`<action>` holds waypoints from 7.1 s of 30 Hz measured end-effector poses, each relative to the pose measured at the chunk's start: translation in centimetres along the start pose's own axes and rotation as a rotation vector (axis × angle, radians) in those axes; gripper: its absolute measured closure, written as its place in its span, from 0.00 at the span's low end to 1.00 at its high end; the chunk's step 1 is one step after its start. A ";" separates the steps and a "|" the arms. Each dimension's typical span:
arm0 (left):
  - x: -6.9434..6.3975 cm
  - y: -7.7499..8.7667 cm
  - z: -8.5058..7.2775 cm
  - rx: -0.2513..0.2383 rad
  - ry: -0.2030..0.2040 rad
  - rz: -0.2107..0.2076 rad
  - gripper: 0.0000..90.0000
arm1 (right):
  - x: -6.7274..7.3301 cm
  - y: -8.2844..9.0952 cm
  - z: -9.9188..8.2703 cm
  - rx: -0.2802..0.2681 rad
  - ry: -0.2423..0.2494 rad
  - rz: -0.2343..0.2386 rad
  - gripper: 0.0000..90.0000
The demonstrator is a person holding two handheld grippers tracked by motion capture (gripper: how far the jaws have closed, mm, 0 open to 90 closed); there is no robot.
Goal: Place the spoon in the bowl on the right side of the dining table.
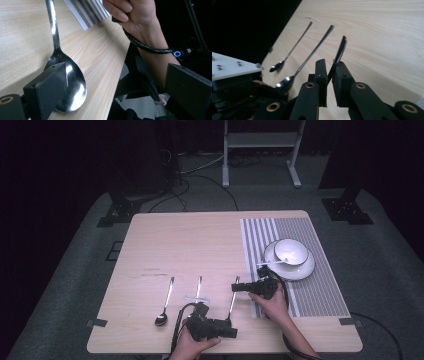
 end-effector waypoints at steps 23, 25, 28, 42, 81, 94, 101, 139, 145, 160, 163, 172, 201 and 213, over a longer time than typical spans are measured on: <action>-1.2 1.8 0.4 -0.054 -0.055 -0.073 0.04 | 0.9 1.5 1.5 -0.069 -0.052 0.119 0.99; -1.2 1.9 0.4 -0.057 -0.056 -0.072 0.04 | 1.0 1.7 1.6 -0.067 -0.048 0.120 0.99; -1.1 1.9 0.4 -0.061 -0.057 -0.064 0.04 | 1.0 1.8 1.8 -0.066 -0.047 0.115 0.99; -1.0 2.0 0.4 -0.064 -0.054 -0.064 0.04 | 0.4 3.5 2.8 -0.083 -0.052 0.077 0.99; -1.2 1.8 0.2 -0.056 -0.068 -0.059 0.04 | -4.6 12.3 6.5 -0.239 -0.129 -0.135 0.99; -1.3 1.7 0.2 -0.056 -0.069 -0.062 0.04 | -6.1 15.3 7.7 -0.289 -0.154 -0.206 0.99; -1.3 1.7 0.2 -0.053 -0.070 -0.063 0.04 | -7.0 16.4 8.0 -0.312 -0.176 -0.235 0.99; -1.2 1.7 0.1 -0.056 -0.068 -0.067 0.03 | -9.8 20.8 10.6 -0.436 -0.256 -0.359 0.99; -1.1 1.7 0.1 -0.056 -0.069 -0.067 0.03 | -10.7 21.6 10.6 -0.461 -0.274 -0.407 0.99; -1.1 1.5 0.0 -0.050 -0.068 -0.068 0.03 | -12.5 23.9 9.5 -0.536 -0.324 -0.512 0.99; -1.1 1.5 0.0 -0.048 -0.069 -0.068 0.03 | -12.8 24.2 9.2 -0.542 -0.323 -0.542 0.99; -1.1 1.4 0.0 -0.048 -0.062 -0.074 0.03 | -13.5 23.7 8.1 -0.502 -0.304 -0.579 0.98; -1.2 1.2 0.0 -0.050 -0.061 -0.078 0.03 | -13.8 22.8 4.6 -0.410 -0.299 -0.488 0.75; -1.5 1.0 0.0 -0.048 -0.068 -0.079 0.03 | -12.6 22.7 3.5 -0.364 -0.274 -0.469 0.68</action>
Point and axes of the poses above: each handheld gripper's, and its own axes: y roughly backward along the jaws, z roughly out of its top, x roughly to its left, the point moved 6 cm from there along -y, roughly forward along the jaws, and after that the axes turned 12 degrees about y, right-handed, at the moved point
